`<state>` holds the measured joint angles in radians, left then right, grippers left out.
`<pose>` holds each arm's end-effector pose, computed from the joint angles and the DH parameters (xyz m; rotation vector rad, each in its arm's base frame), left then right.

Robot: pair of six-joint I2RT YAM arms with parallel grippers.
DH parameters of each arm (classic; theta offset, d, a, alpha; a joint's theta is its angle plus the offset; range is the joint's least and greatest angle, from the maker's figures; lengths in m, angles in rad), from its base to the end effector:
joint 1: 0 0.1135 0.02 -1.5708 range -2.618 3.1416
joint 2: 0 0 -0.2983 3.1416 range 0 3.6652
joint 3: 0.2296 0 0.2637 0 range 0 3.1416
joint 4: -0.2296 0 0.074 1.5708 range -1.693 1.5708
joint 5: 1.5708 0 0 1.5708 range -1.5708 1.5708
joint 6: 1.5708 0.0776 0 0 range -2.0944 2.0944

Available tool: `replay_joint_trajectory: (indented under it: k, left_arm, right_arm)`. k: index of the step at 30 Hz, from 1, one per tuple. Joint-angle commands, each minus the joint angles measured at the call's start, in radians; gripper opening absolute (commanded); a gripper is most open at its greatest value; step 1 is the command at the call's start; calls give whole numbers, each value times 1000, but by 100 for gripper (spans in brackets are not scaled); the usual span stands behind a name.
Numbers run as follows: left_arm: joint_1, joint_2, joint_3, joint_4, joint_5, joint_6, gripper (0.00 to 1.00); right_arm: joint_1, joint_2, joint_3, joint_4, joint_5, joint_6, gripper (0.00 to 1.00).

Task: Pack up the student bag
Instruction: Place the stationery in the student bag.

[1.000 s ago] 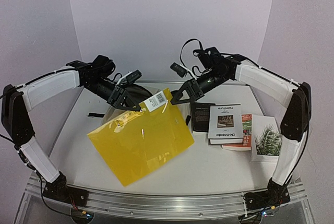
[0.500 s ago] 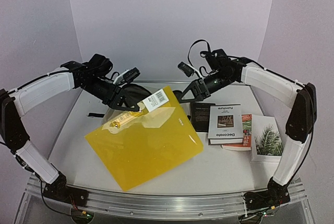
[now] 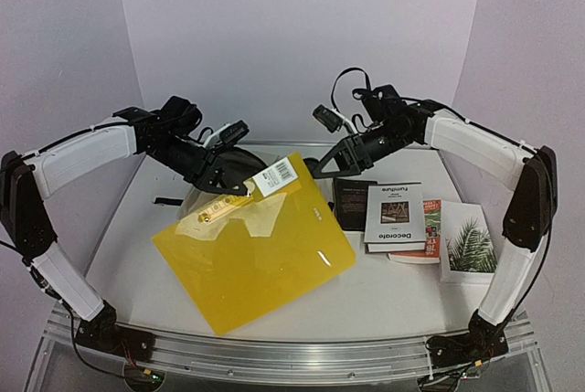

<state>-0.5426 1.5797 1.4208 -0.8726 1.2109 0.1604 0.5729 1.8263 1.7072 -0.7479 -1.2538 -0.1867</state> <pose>0.2517 -0.2366 0.3435 1.2197 2.0324 -1.7043 0.3138 0.2902 0.3563 -1.3356 1.7948 1.6894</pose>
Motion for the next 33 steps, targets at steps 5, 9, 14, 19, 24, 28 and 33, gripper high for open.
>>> replay_joint_trajectory:
  k: [5,9,14,19,24,28,33]
  left_arm:
    - [1,-1,72,12,46,10,6]
    - [1,8,84,17,50,6,6]
    - [2,12,87,67,35,-24,6]
    - [3,25,103,76,21,-27,7]
    - [4,17,89,123,9,-58,10]
    - [12,0,62,178,-26,-103,23]
    - [38,-47,6,272,-184,-200,53]
  right_arm:
    - [22,2,-22,21,-39,-26,81]
    - [48,13,-19,19,-57,-26,75]
    - [89,18,-22,18,-62,-16,59]
    - [108,16,-35,19,-64,-13,32]
    - [110,8,-48,21,-71,-22,5]
    - [110,6,-32,29,-20,-12,0]
    - [80,-22,-15,181,196,216,0]
